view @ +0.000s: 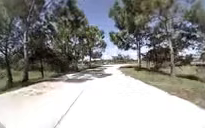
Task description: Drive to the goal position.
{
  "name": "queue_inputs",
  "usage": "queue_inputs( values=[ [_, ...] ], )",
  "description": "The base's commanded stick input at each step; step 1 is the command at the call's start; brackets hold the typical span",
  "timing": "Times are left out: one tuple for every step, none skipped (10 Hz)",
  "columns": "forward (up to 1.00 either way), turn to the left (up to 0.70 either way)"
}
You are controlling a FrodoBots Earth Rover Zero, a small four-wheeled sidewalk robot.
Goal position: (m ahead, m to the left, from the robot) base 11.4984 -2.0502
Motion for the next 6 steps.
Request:
queue_inputs(
  values=[
    [0.85, 0.0],
    [0.85, 0.0],
    [0.85, 0.0],
    [0.85, 0.0],
    [0.85, 0.0],
    [0.85, 0.0]
  ],
)
